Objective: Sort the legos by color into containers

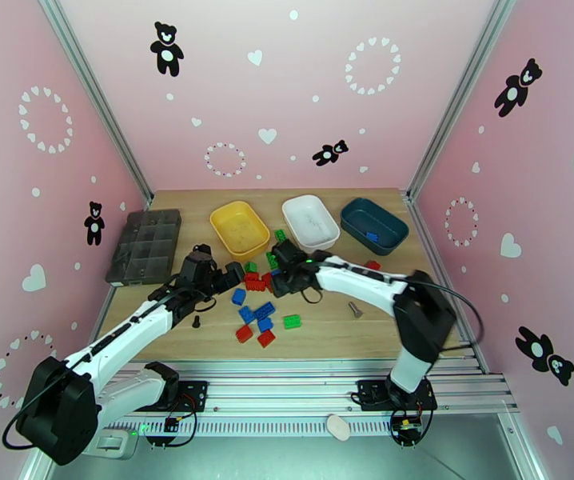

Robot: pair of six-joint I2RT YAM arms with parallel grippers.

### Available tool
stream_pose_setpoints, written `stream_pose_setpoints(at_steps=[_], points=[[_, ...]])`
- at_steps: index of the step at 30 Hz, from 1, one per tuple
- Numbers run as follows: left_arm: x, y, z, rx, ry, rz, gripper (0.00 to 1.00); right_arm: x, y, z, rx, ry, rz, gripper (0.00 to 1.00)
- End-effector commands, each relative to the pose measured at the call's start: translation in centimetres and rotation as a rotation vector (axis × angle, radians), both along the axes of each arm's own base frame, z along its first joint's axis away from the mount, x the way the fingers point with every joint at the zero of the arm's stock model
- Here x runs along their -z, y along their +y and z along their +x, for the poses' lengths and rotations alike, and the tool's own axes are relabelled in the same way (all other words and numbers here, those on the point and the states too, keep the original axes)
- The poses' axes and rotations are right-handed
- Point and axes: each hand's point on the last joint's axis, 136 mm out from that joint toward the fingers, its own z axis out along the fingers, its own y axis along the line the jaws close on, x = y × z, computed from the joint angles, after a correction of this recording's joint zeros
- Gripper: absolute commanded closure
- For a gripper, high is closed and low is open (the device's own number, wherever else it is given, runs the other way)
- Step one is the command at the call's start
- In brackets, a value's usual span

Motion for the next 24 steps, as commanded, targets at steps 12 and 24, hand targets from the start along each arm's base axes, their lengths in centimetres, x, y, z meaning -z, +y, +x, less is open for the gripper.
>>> stream_pose_setpoints(at_steps=[12,24], points=[[-0.6,0.0,-0.1,-0.012,-0.032,-0.043,0.02,0.7,2.3,5.4,0.022,-0.021,-0.031,0.46],[-0.2,-0.4,0.2,-0.001,-0.019,-0.053,0.02,2.8,2.2,6.6,0.044,0.025,-0.013,0.49]])
